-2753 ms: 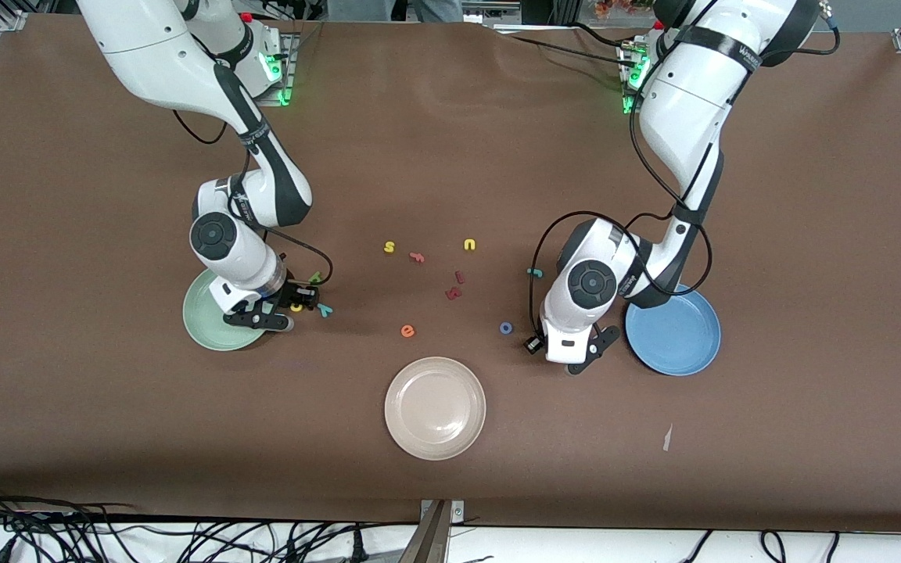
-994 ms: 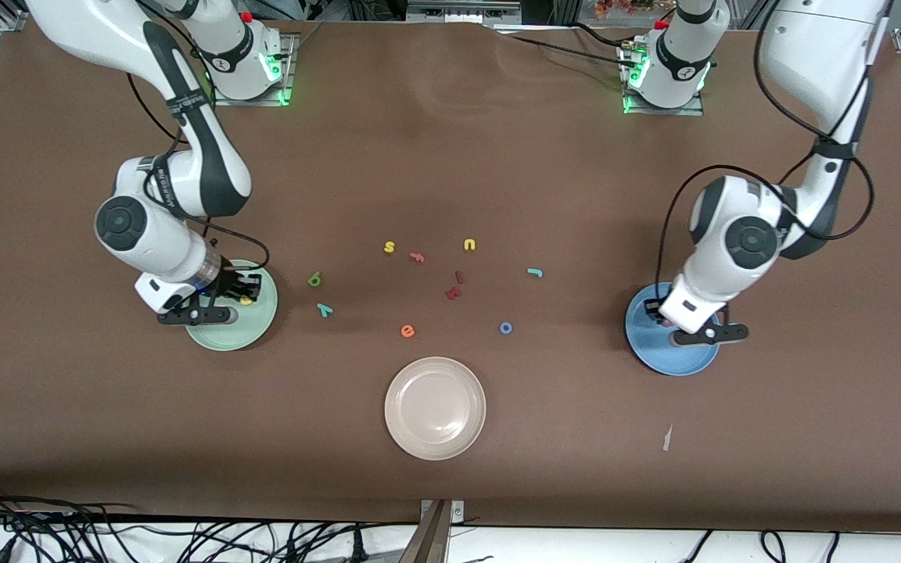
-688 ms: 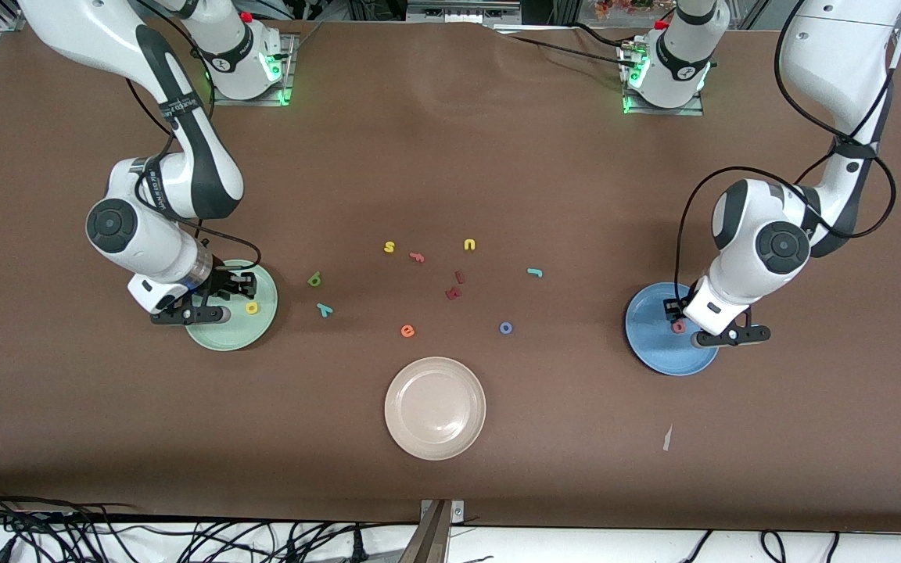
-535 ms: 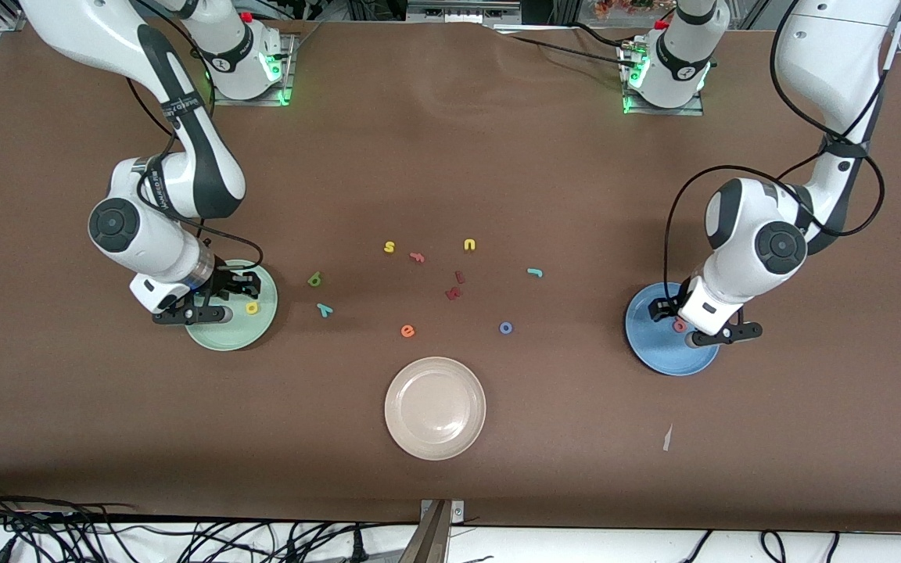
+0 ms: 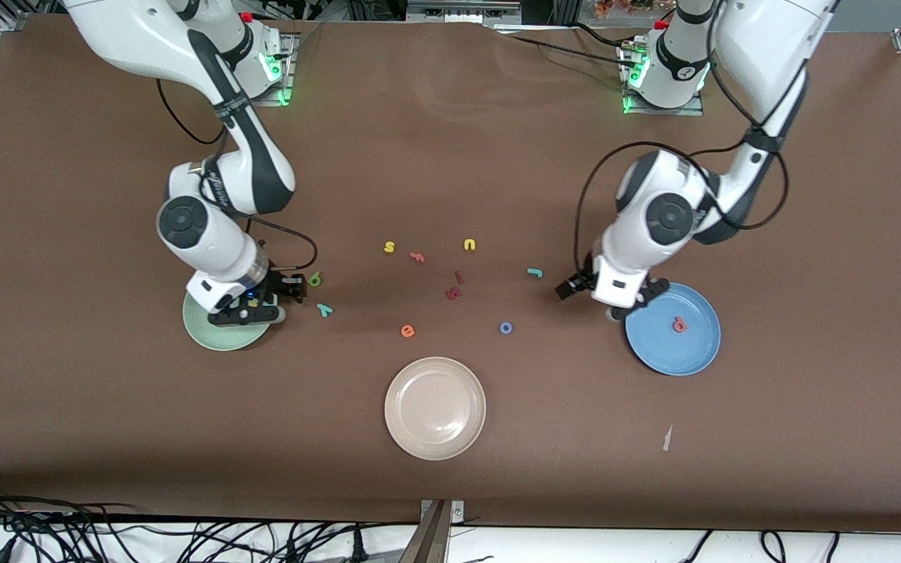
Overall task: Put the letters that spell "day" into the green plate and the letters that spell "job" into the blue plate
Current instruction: 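Reach the left gripper to cyan letter while the right gripper reaches cyan Y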
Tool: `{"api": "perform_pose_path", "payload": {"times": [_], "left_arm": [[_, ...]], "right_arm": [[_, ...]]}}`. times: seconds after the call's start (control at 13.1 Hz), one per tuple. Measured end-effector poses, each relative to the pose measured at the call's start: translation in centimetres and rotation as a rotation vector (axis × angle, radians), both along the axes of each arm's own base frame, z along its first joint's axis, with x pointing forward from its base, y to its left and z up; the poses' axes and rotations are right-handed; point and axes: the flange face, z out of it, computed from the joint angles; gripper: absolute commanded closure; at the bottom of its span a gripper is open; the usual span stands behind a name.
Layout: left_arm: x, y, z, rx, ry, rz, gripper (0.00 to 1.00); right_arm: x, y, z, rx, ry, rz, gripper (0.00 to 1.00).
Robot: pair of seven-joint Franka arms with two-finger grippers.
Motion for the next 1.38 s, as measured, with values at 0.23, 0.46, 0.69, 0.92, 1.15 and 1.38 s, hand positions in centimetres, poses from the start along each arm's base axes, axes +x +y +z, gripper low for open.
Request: {"api": "perform_pose_path", "payload": {"times": [0.23,0.46,0.69,0.92,1.15,1.38], "left_arm": [[-1.1,-1.6,-1.0,0.02,0.038,0.136,0.01],[-1.4,-1.4,-3.0,0.035,0.075,0.235,0.02],[-2.1,-3.3,-4.3,0.021,0.068,0.306,0.03],[-3.4,-5.0,-5.5,0.003,0.05,0.326,0.04],[-4.5,-5.1,-6.4,0.0,0.047,0.329,0.06],[-4.8,-5.3,-6.6,0.003,0.05,0.325,0.11]], "right_arm": [[0.2,2.3,-1.4,0.001,-0.01,0.028,0.39],[-0.2,3.9,-3.2,0.002,-0.022,0.052,0.39],[-0.3,4.5,-4.2,0.005,-0.04,0.061,0.4],[-0.4,4.4,-5.1,0.005,-0.046,0.061,0.41],[-0.7,4.2,-6.0,0.003,-0.045,0.061,0.43],[-0.8,4.3,-6.1,0.003,-0.044,0.062,0.45]]}}
